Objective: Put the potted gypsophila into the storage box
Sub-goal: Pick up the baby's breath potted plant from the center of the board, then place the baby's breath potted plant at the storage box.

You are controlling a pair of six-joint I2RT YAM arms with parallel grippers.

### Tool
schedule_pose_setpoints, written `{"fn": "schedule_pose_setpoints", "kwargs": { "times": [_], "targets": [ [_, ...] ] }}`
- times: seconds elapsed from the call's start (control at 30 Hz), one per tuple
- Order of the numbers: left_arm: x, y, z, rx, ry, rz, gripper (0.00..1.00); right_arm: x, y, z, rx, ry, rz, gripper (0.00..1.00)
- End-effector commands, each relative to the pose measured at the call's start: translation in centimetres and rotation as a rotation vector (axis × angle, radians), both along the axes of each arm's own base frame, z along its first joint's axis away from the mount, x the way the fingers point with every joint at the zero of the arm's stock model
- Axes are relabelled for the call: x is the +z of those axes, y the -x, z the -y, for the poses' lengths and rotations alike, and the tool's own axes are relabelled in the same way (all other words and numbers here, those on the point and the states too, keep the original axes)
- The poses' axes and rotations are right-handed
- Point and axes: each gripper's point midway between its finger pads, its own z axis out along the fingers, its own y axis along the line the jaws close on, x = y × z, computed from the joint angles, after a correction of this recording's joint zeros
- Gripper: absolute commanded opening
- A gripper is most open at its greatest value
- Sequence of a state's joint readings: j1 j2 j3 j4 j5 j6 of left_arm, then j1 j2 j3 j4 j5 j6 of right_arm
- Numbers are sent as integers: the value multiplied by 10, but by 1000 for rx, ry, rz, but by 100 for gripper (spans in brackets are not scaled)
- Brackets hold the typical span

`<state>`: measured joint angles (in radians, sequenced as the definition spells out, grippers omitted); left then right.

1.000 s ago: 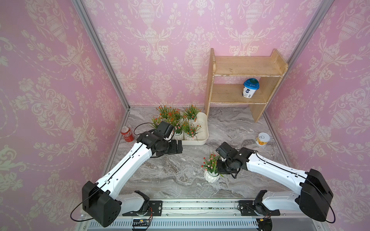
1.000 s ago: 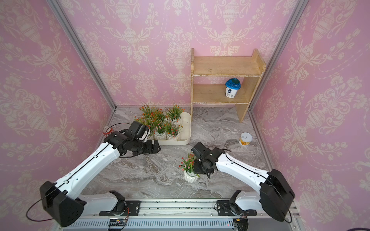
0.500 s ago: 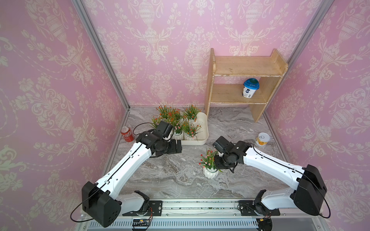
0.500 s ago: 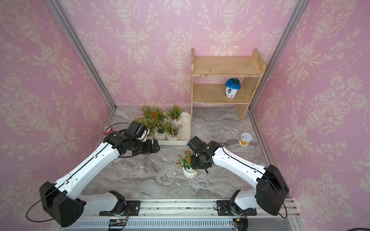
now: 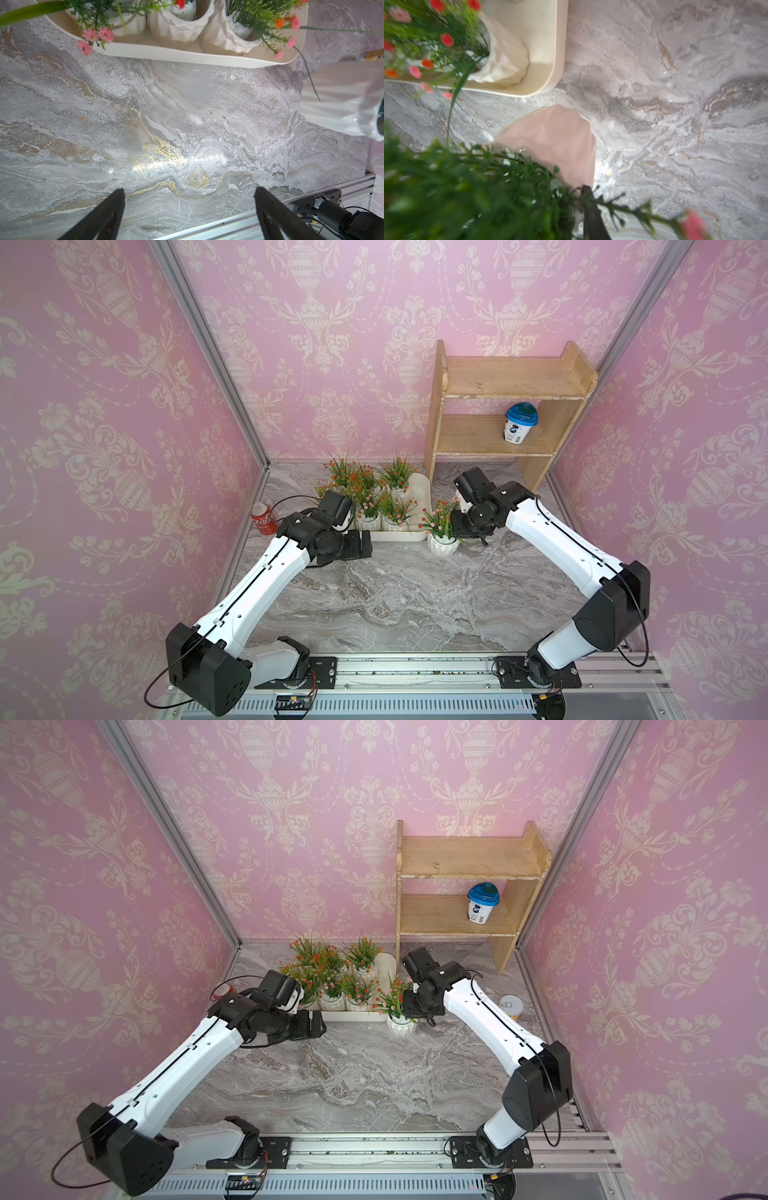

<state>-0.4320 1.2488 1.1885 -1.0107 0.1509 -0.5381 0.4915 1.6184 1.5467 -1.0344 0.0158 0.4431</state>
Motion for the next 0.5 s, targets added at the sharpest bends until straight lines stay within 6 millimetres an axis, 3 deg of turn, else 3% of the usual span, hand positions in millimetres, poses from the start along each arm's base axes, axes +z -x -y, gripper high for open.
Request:
{"fn": "schedule_pose_setpoints", "kwargs": {
  "times": [0.0,0.3,0.47],
  "targets": [
    [9,2,-8,-12,-24,15,99,19,-27,-5,48,1,50,0],
    [8,-1,-17,0,-38,6,99,41,-101,-16,39,-26,110,0],
    [3,-4,-19,-1,-43,-10,99,41,-134,-27,34,-54,124,0]
  ]
}}
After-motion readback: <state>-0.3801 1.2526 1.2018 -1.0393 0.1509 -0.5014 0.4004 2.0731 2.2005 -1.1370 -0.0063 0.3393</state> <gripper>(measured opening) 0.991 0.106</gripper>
